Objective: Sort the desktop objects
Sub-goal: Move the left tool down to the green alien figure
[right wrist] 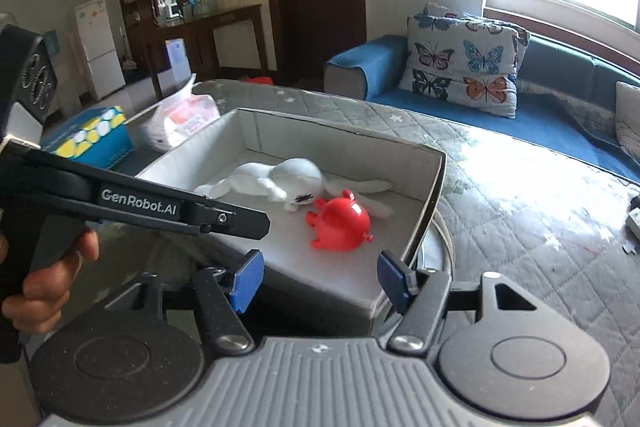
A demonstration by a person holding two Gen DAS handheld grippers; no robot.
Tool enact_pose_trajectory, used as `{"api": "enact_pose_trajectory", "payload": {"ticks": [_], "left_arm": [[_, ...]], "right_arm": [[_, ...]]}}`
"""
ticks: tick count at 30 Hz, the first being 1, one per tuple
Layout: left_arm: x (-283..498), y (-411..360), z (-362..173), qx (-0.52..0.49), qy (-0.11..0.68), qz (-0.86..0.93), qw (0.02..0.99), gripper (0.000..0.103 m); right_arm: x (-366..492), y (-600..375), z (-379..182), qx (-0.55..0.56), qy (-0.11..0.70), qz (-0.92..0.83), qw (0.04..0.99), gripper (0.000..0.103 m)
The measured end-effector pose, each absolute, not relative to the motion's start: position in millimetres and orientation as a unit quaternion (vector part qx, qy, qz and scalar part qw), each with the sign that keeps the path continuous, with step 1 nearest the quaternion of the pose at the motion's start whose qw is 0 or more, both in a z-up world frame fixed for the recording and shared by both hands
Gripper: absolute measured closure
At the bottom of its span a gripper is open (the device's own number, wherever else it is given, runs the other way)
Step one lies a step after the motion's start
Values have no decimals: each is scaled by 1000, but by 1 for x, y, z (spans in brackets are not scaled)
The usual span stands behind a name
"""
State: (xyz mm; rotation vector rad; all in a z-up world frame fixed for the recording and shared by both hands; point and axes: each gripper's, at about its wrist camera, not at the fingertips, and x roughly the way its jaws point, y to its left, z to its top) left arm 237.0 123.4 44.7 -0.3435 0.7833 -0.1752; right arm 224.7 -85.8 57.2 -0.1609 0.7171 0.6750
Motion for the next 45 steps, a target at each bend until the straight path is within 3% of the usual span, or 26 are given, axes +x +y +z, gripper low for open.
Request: {"api": "enact_pose_trajectory", "payload": {"ticks": [21, 45], "left_arm": [[133, 88, 22, -161, 379, -109, 905, 73], [105, 95, -2, -200, 403, -102, 887, 71]], "right_arm": [[103, -132, 41, -52, 328, 358, 873, 35], [88, -104, 9, -102, 348, 387, 848, 34]]}}
